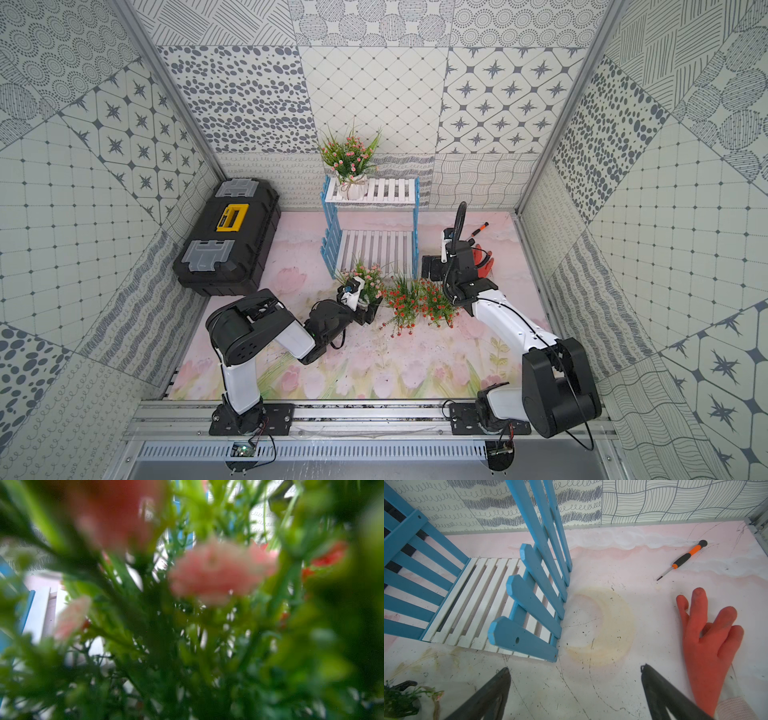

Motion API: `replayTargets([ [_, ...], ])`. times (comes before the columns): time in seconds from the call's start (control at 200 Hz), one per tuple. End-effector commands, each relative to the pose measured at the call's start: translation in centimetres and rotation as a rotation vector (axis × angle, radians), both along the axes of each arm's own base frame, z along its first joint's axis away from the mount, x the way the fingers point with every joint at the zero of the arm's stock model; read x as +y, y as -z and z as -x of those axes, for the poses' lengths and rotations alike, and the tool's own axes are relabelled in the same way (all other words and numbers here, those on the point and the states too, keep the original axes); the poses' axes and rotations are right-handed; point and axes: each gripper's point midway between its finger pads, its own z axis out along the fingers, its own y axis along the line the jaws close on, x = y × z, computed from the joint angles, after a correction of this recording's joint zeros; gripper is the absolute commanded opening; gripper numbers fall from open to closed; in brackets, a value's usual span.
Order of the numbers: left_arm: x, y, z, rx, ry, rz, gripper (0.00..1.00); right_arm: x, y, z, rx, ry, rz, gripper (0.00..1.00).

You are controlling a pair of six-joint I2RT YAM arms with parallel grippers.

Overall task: Place the baby's breath potted plants on the rack by color
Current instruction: Pick up the baby's breath potted plant from the center of the board.

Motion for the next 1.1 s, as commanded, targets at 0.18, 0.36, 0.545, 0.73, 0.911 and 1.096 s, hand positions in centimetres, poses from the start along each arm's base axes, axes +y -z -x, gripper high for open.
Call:
replayTargets([
  [0.18, 0.1, -0.6, 0.2, -0.014, 0.011, 0.014, 0.74, 0.4, -0.9, -0.5, -0.033, -0.004, -0.002, 0.98],
  [0.36, 0.2, -0.7, 0.4, -0.020, 0.015, 0.007, 0.70, 0.3, -1.1, -0.5, -0.038, -0.002, 0.001, 0.98],
  [0.545, 0.6, -2.1, 0.6, -0.046, 0.011, -0.006, 0.64, 0.4, -0.9, -0.6, -0.035, -0.003, 0.001, 0.98],
  [0.73, 0.6, -4.0, 1.3, -0.030, 0.039, -0.007, 0.64, 0.5, -1.1, -0.6, -0.039, -0.008, -0.009, 0.98],
  [0.911, 1.2, -6.4, 1.6, -0.037, 0.022, 0.020, 0.63, 0.8, -1.5, -0.6, -0.049, -0.015, -0.020, 0.98],
  [1.096, 1.2, -9.2, 1.5, -0.033, 0.009, -0.021, 0.64, 1.0, -2.3, -0.6, -0.065, -0.023, -0.038, 0.98],
])
